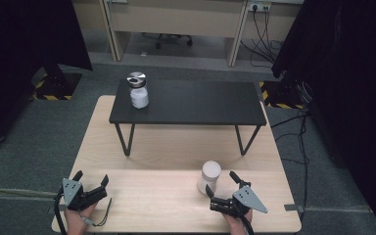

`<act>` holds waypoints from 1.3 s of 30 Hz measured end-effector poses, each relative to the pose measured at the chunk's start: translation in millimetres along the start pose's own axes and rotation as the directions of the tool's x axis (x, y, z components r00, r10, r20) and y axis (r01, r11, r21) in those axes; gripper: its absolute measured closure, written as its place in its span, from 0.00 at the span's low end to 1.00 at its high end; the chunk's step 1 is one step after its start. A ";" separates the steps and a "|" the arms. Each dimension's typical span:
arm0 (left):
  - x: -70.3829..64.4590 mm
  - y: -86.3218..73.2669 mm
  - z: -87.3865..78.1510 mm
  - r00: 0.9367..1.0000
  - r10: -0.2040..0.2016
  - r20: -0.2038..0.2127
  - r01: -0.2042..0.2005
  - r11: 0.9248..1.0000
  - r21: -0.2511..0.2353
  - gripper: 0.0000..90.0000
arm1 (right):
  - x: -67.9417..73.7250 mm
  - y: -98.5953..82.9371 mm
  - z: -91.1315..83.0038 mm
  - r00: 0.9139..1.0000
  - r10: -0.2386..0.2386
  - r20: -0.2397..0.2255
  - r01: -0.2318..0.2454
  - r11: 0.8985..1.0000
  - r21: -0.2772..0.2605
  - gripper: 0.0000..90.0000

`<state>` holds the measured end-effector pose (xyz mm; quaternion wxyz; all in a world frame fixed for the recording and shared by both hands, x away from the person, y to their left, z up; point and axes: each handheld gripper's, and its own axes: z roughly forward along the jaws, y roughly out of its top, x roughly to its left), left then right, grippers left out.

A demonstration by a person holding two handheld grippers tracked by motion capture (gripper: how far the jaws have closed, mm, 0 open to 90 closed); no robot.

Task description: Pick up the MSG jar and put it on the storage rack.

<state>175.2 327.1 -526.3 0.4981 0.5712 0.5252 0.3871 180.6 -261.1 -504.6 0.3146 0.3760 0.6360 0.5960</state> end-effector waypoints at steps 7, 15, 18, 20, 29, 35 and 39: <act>-0.2 -0.2 0.0 1.000 -0.002 -0.003 0.002 1.000 -0.001 0.01 | -4.3 3.6 13.6 0.999 0.015 -0.043 -0.015 1.000 -0.004 0.02; -0.2 -0.3 0.1 1.000 0.006 -0.002 -0.006 1.000 -0.002 0.01 | -8.1 6.4 23.5 0.999 0.010 -0.053 -0.011 1.000 -0.008 0.12; -0.4 -0.4 0.2 1.000 0.006 -0.003 -0.006 1.000 -0.003 0.01 | -8.4 7.3 25.1 0.999 0.011 -0.051 -0.012 1.000 -0.003 0.15; -0.6 -0.4 0.3 1.000 0.006 -0.004 -0.006 1.000 -0.003 0.01 | -9.1 7.6 25.7 0.998 0.008 -0.056 -0.008 1.000 0.005 0.21; -1.5 0.2 0.7 1.000 0.008 -0.010 -0.008 1.000 0.001 0.02 | -14.4 9.4 28.5 0.995 -0.003 -0.096 0.005 1.000 0.020 0.28; -1.4 0.3 0.8 1.000 0.006 -0.010 -0.006 1.000 0.001 0.02 | -17.6 11.6 29.1 0.994 -0.011 -0.105 0.014 0.999 0.031 0.37; -1.3 0.3 0.8 1.000 0.007 -0.010 -0.007 1.000 0.001 0.02 | -16.8 10.8 29.0 0.995 -0.015 -0.102 0.018 0.999 0.028 0.37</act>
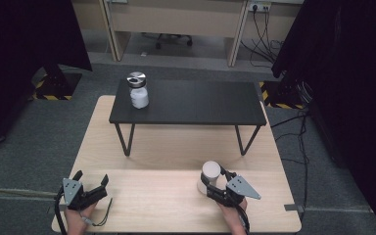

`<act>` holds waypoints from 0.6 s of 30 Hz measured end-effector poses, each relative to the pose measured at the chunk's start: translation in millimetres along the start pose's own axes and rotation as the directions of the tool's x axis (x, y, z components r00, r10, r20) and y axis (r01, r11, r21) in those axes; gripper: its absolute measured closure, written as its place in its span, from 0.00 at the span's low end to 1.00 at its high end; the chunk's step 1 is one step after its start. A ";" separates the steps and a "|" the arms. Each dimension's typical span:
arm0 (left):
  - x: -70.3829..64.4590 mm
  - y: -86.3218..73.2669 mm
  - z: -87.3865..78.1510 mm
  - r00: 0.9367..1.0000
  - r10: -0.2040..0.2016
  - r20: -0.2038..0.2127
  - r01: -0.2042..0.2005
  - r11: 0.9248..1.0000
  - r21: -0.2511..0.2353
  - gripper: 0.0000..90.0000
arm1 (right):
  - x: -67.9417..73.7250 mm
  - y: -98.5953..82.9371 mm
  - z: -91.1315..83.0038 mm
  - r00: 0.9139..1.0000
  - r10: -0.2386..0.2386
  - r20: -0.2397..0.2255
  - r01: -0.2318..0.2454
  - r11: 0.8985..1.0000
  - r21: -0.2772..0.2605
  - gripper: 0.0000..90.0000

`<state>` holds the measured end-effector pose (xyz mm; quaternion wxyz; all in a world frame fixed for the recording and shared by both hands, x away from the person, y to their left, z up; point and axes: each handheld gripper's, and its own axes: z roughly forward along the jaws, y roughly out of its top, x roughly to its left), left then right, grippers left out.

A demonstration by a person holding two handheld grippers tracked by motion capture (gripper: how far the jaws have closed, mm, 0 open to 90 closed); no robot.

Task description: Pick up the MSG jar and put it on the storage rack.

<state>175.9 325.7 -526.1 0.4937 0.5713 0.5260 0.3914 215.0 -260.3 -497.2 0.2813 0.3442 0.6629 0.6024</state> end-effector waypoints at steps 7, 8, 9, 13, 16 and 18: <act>-0.3 0.3 0.2 1.000 0.000 -0.002 0.000 1.000 0.002 0.02 | 6.6 -1.1 -0.3 1.000 0.002 0.024 -0.002 1.000 -0.006 0.38; -0.4 0.6 0.4 1.000 -0.001 -0.003 0.001 1.000 0.004 0.02 | 8.6 -1.1 -0.5 1.000 0.004 0.031 -0.004 1.000 -0.006 0.38; -0.5 0.7 0.5 1.000 0.000 -0.002 0.000 1.000 0.005 0.02 | 10.3 -1.0 -0.5 0.999 0.005 0.038 -0.005 1.000 -0.006 0.38; -0.5 0.7 0.7 1.000 0.000 -0.001 0.000 1.000 0.005 0.02 | 13.6 2.0 -0.4 0.999 0.008 0.052 -0.008 1.000 0.004 0.38; -0.3 0.6 0.5 1.000 -0.002 -0.002 0.002 1.000 0.004 0.02 | 14.7 2.9 -2.8 0.998 0.018 0.066 -0.018 1.000 0.001 0.38; -0.2 0.6 0.5 1.000 -0.003 -0.002 0.003 1.000 0.004 0.02 | 15.0 4.1 -5.4 0.997 0.024 0.075 -0.024 1.000 -0.004 0.38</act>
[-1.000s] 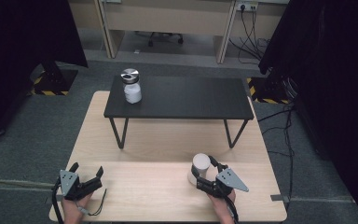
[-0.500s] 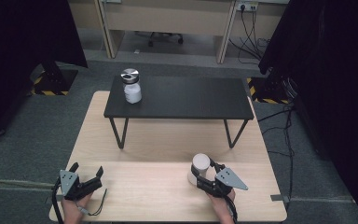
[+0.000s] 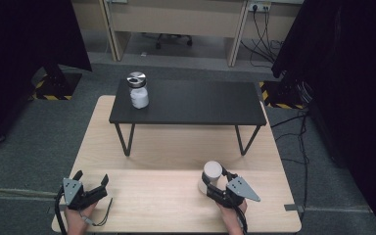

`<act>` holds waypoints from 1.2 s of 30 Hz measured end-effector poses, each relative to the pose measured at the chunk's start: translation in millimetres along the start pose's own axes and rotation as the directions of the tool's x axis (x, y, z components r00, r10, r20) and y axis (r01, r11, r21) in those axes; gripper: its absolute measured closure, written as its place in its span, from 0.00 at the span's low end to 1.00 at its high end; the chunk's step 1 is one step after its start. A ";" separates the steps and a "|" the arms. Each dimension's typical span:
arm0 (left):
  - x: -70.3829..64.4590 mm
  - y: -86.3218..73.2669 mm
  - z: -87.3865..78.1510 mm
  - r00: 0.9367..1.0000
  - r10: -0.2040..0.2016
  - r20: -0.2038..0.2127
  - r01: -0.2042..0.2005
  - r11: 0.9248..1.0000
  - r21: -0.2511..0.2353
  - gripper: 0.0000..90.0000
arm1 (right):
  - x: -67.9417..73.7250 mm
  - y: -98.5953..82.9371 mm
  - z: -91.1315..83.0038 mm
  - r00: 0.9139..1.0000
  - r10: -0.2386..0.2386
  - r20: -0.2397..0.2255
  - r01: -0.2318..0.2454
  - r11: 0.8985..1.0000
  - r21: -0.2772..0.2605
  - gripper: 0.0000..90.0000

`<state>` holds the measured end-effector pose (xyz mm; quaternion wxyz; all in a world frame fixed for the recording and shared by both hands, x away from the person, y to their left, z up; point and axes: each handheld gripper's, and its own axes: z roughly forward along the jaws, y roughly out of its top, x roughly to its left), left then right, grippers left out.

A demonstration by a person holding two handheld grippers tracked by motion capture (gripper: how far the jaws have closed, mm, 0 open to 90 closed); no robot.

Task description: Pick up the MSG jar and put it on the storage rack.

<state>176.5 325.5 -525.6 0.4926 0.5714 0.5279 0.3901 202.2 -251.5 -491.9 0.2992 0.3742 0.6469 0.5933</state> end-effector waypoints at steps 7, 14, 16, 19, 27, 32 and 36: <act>-0.5 -0.1 0.1 1.000 0.001 -0.002 -0.001 1.000 0.000 0.02 | -4.2 9.5 -12.3 1.000 -0.005 0.019 0.006 1.000 -0.008 0.38; 0.7 -1.0 -0.2 1.000 0.000 0.005 0.000 1.000 -0.006 0.02 | -6.8 21.7 -25.7 0.999 0.002 0.047 -0.001 1.000 -0.024 0.38; 1.1 -1.1 -0.3 1.000 0.001 0.008 -0.001 1.000 -0.007 0.02 | -7.4 25.6 -28.8 0.998 -0.004 0.056 0.005 1.000 -0.027 0.38; 1.4 -1.0 -0.2 1.000 0.001 0.010 -0.001 1.000 -0.006 0.02 | -8.5 31.1 -33.2 0.998 -0.008 0.070 0.010 1.000 -0.030 0.38; 1.4 -0.5 0.3 1.000 0.009 0.017 -0.009 1.000 -0.002 0.02 | -11.7 47.1 -40.6 0.994 -0.009 0.111 0.013 0.999 -0.036 0.38; 1.2 -0.3 0.7 1.000 0.014 0.018 -0.014 1.000 0.000 0.02 | -13.7 60.1 -41.8 0.991 0.009 0.131 -0.005 0.999 -0.035 0.38; 1.2 -0.5 0.6 1.000 0.010 0.016 -0.010 1.000 -0.002 0.02 | -14.9 69.8 -42.1 0.990 0.005 0.141 0.001 0.999 -0.042 0.38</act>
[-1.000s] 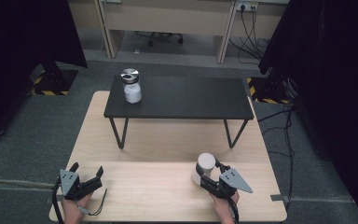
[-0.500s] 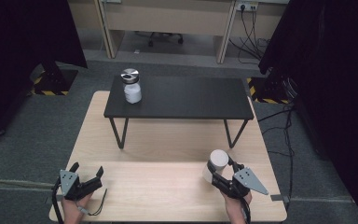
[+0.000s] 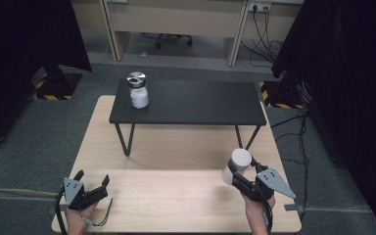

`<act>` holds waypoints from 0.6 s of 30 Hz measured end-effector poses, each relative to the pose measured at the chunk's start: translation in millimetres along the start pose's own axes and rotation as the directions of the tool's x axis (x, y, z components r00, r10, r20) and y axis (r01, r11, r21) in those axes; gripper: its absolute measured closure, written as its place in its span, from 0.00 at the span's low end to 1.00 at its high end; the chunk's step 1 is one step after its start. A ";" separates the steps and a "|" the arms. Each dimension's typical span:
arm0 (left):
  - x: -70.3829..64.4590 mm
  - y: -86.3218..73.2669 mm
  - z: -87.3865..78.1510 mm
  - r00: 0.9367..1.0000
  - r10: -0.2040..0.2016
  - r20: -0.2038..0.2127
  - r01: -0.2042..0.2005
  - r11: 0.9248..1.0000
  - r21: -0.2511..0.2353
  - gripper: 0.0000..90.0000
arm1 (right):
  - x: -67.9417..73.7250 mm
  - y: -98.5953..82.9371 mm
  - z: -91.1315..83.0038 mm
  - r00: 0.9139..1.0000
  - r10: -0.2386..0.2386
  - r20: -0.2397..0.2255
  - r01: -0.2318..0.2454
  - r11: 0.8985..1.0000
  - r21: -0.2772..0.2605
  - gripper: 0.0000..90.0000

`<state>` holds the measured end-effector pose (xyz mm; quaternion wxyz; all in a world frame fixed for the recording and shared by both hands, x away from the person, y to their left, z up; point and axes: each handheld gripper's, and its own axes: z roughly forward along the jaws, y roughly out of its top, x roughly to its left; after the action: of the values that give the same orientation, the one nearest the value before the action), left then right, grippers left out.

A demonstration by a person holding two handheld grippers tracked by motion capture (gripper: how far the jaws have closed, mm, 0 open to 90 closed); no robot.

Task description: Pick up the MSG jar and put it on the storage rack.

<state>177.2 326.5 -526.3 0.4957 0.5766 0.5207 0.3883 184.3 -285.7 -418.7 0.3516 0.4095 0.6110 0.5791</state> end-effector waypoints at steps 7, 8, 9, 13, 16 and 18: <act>-0.5 -0.6 -0.5 1.000 0.001 -0.003 -0.001 1.000 -0.004 0.02 | -2.6 14.1 4.3 1.000 -0.020 0.007 0.020 1.000 0.004 0.38; -0.5 -0.7 -0.7 1.000 0.001 -0.003 -0.001 1.000 -0.004 0.02 | -3.2 16.0 5.0 1.000 -0.023 0.008 0.023 1.000 0.005 0.38; -0.6 -0.7 -0.7 1.000 0.000 -0.004 0.000 1.000 -0.004 0.02 | -3.6 18.0 5.6 1.000 -0.024 0.010 0.024 1.000 0.006 0.38; -0.7 -1.1 -0.7 1.000 -0.001 -0.004 0.001 1.000 -0.006 0.02 | -5.8 25.1 8.3 1.000 -0.021 0.014 0.021 1.000 -0.001 0.38; -0.9 -1.0 -0.7 1.000 0.000 -0.005 0.000 1.000 -0.006 0.02 | -7.5 31.0 10.6 1.000 -0.015 0.016 0.015 1.000 -0.004 0.38; -1.1 -0.7 -0.8 1.000 0.000 -0.005 0.000 1.000 -0.004 0.02 | -8.3 34.5 12.2 1.000 -0.011 0.017 0.011 1.000 -0.008 0.38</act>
<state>176.2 325.6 -526.8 0.4953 0.5747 0.5211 0.3910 202.0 -288.3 -385.7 0.3617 0.4097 0.6080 0.5759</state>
